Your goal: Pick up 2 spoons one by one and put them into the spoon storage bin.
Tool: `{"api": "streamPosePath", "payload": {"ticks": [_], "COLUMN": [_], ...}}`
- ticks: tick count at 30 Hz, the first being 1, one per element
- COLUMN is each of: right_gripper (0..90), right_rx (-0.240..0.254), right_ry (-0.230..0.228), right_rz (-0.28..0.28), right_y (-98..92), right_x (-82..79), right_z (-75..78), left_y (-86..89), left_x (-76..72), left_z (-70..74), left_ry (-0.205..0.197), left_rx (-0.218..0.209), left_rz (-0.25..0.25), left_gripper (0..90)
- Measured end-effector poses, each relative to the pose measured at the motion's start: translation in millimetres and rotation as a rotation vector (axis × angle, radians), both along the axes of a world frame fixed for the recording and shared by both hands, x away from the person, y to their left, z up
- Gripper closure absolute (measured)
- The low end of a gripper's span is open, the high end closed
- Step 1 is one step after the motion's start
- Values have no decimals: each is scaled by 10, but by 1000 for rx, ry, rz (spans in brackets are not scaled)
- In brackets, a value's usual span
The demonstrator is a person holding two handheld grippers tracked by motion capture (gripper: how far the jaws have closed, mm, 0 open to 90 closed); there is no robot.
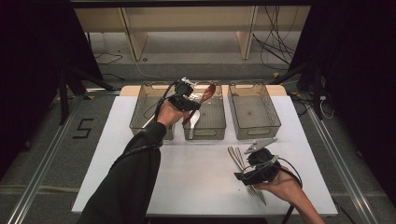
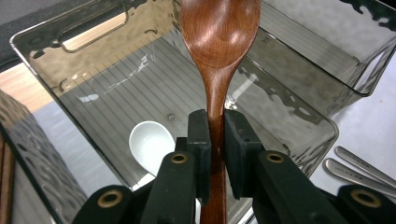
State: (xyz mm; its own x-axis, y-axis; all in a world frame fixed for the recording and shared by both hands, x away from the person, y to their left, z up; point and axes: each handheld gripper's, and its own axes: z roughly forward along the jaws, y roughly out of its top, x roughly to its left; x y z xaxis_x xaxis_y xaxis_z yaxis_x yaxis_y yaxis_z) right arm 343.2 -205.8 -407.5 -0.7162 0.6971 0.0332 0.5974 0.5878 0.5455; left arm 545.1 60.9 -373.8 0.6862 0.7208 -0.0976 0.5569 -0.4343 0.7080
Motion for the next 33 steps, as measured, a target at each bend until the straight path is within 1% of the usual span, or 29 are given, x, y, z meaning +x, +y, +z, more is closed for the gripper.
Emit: {"api": "streamPosePath", "payload": {"ticks": [3,8,10,11,15,18,20,22,23,25,27,29,31,33], "right_gripper": [292,293,293,292,292,293,292,292,293,293,292,292,293,293], "right_rx": [-1,-2,-4,-3,-1,-1,0,-1,-1,-1,-1,0,-1,-1], "right_ry": [-1,0,0,0,-2,-1,-1,-2,-2,-1,2,2,-2,-3], "right_rz": [0,4,6,4,1,3,5,6,6,1,0,-1,-2,-3], "right_y": [-1,5,8,8,-2,-9,-10,-10,-11,-13,-15,-15,-17,-18], "right_x": [0,-1,-2,-3,-1,-1,-3,-4,-5,-4,-3,-5,-3,-4], "right_z": [-5,-8,-8,-8,-5,-8,-7,-7,-6,-7,-7,-3,-3,-2], "left_y": [-10,-38,-53,-66,-93,-88,-80,-58,-52,-30,2,38,80,126], "left_x": [14,43,58,61,71,81,85,85,84,68,37,-2,-63,-135], "left_z": [-15,-79,-103,-111,-151,-207,-242,-263,-267,-252,-217,-175,-123,-71], "left_ry": [1,6,14,12,5,17,16,16,27,39,44,55,51,52], "left_rx": [-3,-7,-17,-22,-23,-14,-19,-38,-50,-45,-44,-55,-61,-68], "left_rz": [7,13,15,19,25,30,44,47,53,48,42,39,34,18], "left_gripper": [806,805,806,805,804,802,797,781,740,646,593,521,457,409]}}
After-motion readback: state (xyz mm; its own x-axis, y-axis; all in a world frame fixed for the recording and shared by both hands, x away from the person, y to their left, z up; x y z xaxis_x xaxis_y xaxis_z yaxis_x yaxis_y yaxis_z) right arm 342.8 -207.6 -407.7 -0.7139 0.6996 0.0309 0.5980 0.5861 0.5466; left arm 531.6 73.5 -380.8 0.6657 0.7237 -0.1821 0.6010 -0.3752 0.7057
